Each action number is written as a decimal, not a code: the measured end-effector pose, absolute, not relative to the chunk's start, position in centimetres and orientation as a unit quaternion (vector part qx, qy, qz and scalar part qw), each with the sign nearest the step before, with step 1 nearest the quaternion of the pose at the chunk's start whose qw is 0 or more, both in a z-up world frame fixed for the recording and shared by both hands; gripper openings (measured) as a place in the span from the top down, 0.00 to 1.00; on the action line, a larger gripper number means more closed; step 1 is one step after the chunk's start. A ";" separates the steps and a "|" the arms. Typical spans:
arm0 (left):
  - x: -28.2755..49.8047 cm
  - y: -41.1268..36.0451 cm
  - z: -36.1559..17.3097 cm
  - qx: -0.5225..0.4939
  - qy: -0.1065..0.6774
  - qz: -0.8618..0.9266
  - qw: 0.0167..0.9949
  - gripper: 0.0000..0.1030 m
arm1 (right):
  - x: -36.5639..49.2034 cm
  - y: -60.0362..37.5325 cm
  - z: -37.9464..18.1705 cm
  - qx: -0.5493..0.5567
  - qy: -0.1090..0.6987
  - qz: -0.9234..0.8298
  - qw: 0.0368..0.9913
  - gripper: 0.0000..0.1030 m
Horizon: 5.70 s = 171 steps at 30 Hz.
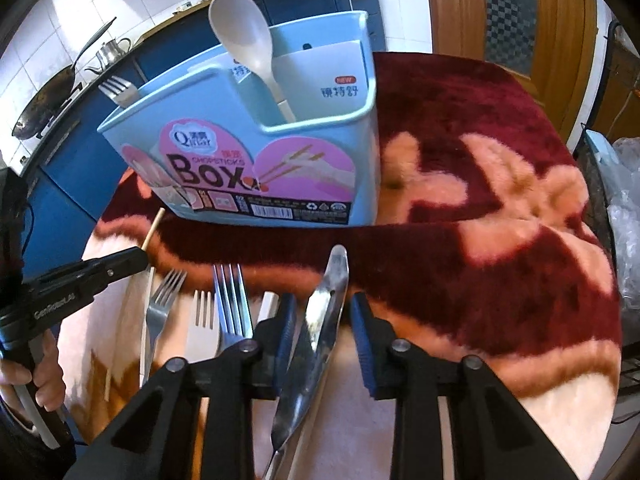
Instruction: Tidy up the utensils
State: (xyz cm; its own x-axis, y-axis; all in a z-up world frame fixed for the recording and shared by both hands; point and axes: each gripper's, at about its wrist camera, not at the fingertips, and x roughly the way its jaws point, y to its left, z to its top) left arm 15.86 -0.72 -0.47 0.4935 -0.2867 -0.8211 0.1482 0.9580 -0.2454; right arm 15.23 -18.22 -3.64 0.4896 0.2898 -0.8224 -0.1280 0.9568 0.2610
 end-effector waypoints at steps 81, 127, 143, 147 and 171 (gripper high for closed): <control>8.0 0.8 8.0 -0.116 0.293 -0.154 0.937 0.96 | 10.9 -18.6 -2.0 0.082 0.531 0.144 0.831 0.87; 12.9 -2.4 11.5 -0.101 0.241 -0.163 0.951 0.96 | 12.1 -22.1 -0.9 0.156 0.435 0.148 0.875 0.93; 18.7 -2.6 15.5 -0.106 0.108 -0.066 0.986 0.96 | 11.1 -23.0 4.4 0.175 0.264 0.156 0.936 0.97; 20.4 -2.9 15.0 -0.096 0.085 -0.040 0.991 0.96 | 12.0 -23.0 5.2 0.175 0.230 0.159 0.944 0.97; 21.6 -3.5 9.0 -0.082 0.118 -0.052 0.988 0.96 | 20.5 -19.3 4.6 0.114 0.121 0.116 0.979 0.97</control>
State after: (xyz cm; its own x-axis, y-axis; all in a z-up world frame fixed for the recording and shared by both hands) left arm 21.60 -3.45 9.01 0.9666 -0.1222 -0.2253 0.0833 0.9810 -0.1750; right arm 20.50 -19.26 4.61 0.9436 0.2551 -0.2111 -0.1996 0.9470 0.2518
